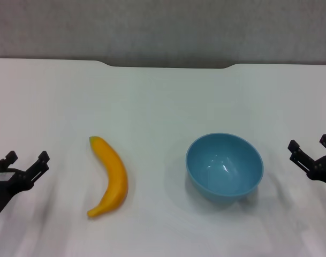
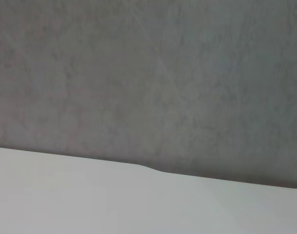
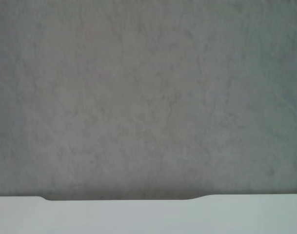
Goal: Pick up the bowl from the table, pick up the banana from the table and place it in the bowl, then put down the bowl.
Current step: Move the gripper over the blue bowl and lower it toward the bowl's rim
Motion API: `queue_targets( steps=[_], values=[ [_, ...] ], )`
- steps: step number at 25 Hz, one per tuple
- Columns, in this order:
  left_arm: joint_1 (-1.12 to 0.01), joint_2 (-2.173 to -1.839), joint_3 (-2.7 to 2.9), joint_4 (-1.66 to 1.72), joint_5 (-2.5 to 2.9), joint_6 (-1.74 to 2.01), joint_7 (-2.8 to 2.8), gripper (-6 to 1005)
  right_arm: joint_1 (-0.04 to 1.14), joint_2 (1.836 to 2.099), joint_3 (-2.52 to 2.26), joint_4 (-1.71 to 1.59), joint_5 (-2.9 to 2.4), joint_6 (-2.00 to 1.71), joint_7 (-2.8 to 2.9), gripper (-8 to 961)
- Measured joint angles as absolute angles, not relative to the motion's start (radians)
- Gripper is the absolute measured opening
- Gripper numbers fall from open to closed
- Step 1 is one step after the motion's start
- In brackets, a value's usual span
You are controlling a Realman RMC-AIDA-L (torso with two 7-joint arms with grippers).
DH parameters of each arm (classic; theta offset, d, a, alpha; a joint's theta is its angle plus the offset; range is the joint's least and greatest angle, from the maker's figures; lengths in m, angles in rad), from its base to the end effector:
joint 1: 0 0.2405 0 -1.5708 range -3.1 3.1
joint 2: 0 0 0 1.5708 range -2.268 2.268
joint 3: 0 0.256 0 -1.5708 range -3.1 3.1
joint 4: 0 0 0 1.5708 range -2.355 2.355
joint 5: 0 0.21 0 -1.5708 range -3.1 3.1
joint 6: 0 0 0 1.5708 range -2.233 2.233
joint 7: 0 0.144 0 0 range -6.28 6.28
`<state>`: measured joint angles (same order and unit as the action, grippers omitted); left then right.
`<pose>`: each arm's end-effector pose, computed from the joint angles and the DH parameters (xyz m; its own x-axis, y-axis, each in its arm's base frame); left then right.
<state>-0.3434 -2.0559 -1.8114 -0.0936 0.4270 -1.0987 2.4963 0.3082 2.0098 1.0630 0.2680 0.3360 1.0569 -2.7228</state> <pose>-0.3741 0.2936 -0.0174 0.5477 0.2305 0.8043 0.8344 -0.2214 -0.5047 0.3487 0.3050 -0.0203 0.6499 -0.1277 -0.7492 -0.7458 -0.2967 -0.5964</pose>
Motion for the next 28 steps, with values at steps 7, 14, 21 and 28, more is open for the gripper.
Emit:
queue_targets(
  steps=[7, 14, 21, 28],
  values=[
    [-0.340, -2.052, -1.817, -0.093, 0.422, -1.067, 2.550, 908, 0.308, 2.009, 1.063, 0.273, 0.335, 1.057, -2.723, 906],
    [-0.340, -2.052, -1.814, -0.093, 0.421, -1.042, 2.541, 908, 0.308, 2.008, 1.057, 0.279, 0.330, 1.055, -2.723, 905],
    [-0.306, -2.041, -1.770, -0.189, 0.445, -1.063, 2.403, 908, 0.299, 1.989, 1.052, 0.358, 0.278, 1.034, -2.677, 906],
    [-0.183, -2.034, -1.736, -0.554, 0.603, -0.938, 2.149, 908, 0.251, 1.889, 1.066, 0.690, 0.178, 0.735, -2.589, 906]
  ],
)
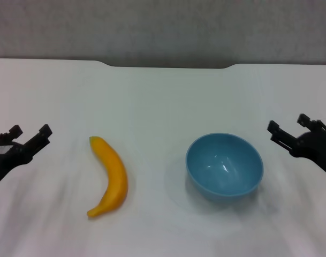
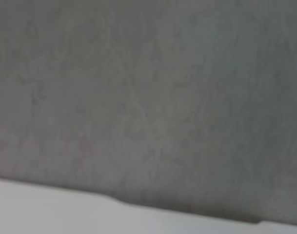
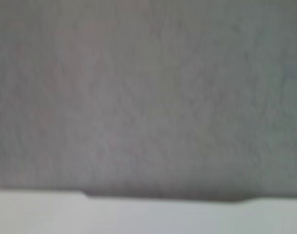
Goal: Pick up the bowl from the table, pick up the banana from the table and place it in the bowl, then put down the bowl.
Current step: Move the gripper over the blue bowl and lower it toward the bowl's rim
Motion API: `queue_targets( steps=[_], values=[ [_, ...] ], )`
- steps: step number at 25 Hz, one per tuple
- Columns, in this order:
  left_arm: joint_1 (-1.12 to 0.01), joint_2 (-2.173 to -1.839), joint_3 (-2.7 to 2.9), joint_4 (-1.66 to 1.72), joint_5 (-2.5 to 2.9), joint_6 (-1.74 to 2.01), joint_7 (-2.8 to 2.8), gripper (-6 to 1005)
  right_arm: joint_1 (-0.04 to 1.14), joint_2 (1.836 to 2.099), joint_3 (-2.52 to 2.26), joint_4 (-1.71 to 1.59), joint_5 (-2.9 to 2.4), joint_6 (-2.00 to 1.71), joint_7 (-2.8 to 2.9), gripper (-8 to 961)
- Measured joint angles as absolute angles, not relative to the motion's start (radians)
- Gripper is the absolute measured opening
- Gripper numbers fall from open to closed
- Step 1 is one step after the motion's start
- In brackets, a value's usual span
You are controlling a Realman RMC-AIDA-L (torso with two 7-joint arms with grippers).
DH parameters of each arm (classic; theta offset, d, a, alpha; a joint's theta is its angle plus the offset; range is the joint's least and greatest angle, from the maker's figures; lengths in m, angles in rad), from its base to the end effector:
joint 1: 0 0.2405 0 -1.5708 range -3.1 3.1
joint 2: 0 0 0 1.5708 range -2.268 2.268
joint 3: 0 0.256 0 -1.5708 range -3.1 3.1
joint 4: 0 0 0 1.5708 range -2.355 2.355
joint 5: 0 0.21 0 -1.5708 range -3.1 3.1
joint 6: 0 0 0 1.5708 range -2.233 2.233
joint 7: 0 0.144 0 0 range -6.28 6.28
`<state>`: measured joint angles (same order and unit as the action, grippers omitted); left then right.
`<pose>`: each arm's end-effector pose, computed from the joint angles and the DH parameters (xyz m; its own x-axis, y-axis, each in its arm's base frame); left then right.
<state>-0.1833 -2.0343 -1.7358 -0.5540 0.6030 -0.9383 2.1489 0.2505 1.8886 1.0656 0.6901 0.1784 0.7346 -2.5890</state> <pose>-0.3456 0.3125 0.0130 0.4805 0.2259 0.8474 0.8600 -0.3103 -0.4050 0.3074 0.3356 -0.0091 0.6395 -0.1905 -0.7448 -0.7425 -0.4040 -0.5343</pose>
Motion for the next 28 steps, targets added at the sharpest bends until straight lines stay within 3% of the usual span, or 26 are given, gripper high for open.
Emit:
queue_targets(
  steps=[3, 6, 11, 16, 19, 25, 28],
  values=[
    [-0.156, -2.032, -1.745, -0.702, 0.775, -0.811, 1.954, 908, 0.213, 1.863, 1.084, 0.898, 0.105, 0.469, -2.580, 905],
    [-0.133, -2.032, -1.750, -0.827, 0.968, -0.736, 1.749, 908, 0.178, 1.859, 1.106, 1.109, 0.011, 0.195, -2.579, 906],
    [-0.125, -2.031, -1.759, -0.988, 1.350, -0.686, 1.393, 909, 0.174, 1.870, 1.107, 1.387, -0.075, -0.266, -2.596, 906],
    [-0.129, -2.036, -1.782, -1.086, 1.638, -0.677, 1.138, 909, 0.257, 1.880, 1.116, 1.472, 0.019, -0.560, -2.679, 904],
    [-0.131, -2.037, -1.789, -1.104, 1.709, -0.667, 1.060, 909, 0.296, 1.887, 1.145, 1.468, 0.121, -0.636, -2.738, 903],
    [-0.134, -2.038, -1.791, -1.117, 1.819, -0.639, 0.976, 909, 0.332, 1.939, 1.238, 1.411, 0.266, -0.719, -2.813, 891],
    [-0.134, -2.039, -1.790, -1.117, 1.828, -0.632, 0.972, 909, 0.387, 1.944, 1.259, 1.341, 0.358, -0.775, -2.869, 885]
  ],
)
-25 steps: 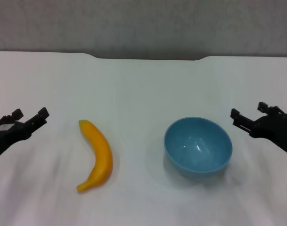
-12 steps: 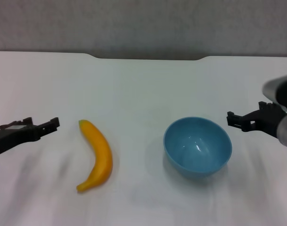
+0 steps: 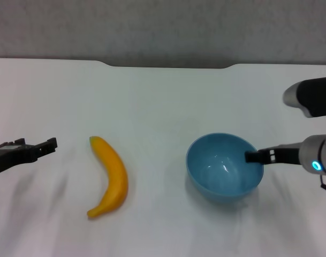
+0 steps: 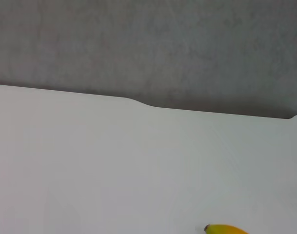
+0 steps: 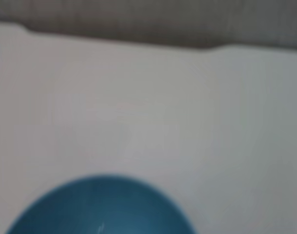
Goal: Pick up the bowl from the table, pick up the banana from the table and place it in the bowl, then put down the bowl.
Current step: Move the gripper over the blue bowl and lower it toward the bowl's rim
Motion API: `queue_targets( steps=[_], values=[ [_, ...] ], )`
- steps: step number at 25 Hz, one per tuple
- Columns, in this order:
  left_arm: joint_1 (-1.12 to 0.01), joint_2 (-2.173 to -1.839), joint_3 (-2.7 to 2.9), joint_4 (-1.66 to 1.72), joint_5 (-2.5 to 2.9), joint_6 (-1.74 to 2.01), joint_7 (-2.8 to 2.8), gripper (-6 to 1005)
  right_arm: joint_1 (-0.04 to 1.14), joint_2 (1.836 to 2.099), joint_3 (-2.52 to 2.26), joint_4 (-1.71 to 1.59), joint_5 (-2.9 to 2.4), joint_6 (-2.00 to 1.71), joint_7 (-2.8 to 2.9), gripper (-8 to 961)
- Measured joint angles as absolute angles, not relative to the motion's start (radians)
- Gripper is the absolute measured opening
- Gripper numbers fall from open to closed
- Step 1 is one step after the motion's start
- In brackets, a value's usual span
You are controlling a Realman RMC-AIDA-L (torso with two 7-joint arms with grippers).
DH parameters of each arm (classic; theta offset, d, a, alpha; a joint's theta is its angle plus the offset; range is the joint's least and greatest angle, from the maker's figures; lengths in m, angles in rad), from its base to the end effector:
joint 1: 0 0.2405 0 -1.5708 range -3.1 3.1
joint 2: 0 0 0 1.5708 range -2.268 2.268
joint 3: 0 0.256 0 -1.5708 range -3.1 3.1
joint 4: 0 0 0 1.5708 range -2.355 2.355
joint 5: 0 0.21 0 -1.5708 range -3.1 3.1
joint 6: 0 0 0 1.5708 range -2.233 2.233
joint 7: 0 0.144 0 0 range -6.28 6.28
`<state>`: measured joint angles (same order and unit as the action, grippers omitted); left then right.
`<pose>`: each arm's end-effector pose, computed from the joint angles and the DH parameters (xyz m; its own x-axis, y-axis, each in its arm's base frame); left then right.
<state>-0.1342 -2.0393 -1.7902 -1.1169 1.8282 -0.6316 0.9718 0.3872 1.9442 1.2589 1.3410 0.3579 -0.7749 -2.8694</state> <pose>-0.3223 0.3410 0.0350 0.5139 0.5698 0.6413 0.8456 -0.2105 -0.4905 0.2230 0.3703 -0.0246 0.5903 -0.7260 -0.3530 -0.7084 -0.2562 -0.6577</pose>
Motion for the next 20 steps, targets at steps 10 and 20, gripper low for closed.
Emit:
queue_targets(
  steps=[10, 20],
  values=[
    [-0.147, -2.042, -1.778, -1.084, 1.822, -0.629, 0.978, 909, 0.488, 1.982, 1.297, 1.115, 0.509, -0.759, -2.997, 864],
    [-0.160, -2.042, -1.776, -1.054, 1.821, -0.629, 0.979, 909, 0.550, 1.988, 1.309, 0.968, 0.515, -0.696, -2.998, 844]
  ],
)
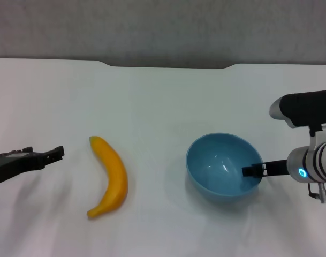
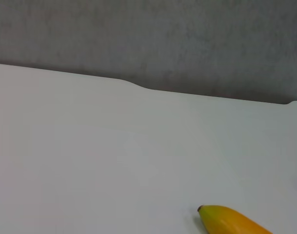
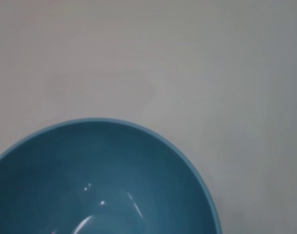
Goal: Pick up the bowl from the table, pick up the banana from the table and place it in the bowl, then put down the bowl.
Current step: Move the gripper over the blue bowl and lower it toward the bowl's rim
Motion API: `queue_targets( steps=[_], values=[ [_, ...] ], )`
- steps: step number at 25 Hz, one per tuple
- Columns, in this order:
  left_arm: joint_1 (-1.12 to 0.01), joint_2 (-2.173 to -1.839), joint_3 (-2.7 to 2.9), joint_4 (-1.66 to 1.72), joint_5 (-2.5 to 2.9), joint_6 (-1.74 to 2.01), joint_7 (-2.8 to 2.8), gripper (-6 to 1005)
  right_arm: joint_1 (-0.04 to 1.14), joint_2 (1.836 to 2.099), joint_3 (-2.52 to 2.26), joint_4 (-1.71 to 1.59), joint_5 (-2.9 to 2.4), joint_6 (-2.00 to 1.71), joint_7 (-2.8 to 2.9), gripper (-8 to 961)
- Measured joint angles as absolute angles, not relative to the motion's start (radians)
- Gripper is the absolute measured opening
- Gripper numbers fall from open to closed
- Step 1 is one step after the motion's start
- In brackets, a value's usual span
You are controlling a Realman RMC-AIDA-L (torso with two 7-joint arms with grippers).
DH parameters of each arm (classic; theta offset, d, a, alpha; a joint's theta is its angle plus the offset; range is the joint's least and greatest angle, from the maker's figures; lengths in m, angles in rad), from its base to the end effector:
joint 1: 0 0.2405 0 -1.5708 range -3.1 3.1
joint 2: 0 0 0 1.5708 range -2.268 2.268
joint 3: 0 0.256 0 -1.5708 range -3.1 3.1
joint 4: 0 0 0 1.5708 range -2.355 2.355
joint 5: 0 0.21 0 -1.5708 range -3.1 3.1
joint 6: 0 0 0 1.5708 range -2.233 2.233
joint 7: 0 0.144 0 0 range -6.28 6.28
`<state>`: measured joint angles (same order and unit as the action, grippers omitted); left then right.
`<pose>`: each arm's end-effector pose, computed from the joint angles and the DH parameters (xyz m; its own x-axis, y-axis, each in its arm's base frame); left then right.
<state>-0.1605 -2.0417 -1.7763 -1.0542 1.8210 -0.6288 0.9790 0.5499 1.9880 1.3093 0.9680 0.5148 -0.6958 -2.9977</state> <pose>-0.3266 0.3411 0.0211 0.4968 0.6032 0.6239 0.8542 -0.2129 -0.4744 0.2539 0.3894 -0.0555 0.5092 -0.8106 -0.2893 -0.7355 -0.2353 -0.6354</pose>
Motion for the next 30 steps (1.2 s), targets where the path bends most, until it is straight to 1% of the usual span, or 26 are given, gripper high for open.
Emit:
queue_targets(
  steps=[1, 6, 20, 25, 30],
  values=[
    [-0.161, -2.042, -1.776, -1.054, 1.821, -0.629, 0.979, 909, 0.550, 1.990, 1.309, 0.967, 0.512, -0.688, -2.998, 842],
    [-0.162, -2.042, -1.776, -1.053, 1.820, -0.633, 0.979, 909, 0.529, 1.997, 1.294, 0.960, 0.473, -0.621, -2.998, 619],
    [-0.155, -2.042, -1.776, -1.050, 1.793, -0.640, 1.001, 909, 0.458, 2.002, 1.292, 0.937, 0.461, -0.447, -2.992, 194],
    [-0.154, -2.042, -1.776, -1.045, 1.787, -0.638, 1.002, 909, 0.432, 2.002, 1.280, 0.938, 0.462, -0.393, -2.997, 120],
    [-0.156, -2.042, -1.776, -1.040, 1.782, -0.637, 1.005, 910, 0.436, 2.002, 1.275, 0.936, 0.459, -0.392, -2.997, 86]
  ],
)
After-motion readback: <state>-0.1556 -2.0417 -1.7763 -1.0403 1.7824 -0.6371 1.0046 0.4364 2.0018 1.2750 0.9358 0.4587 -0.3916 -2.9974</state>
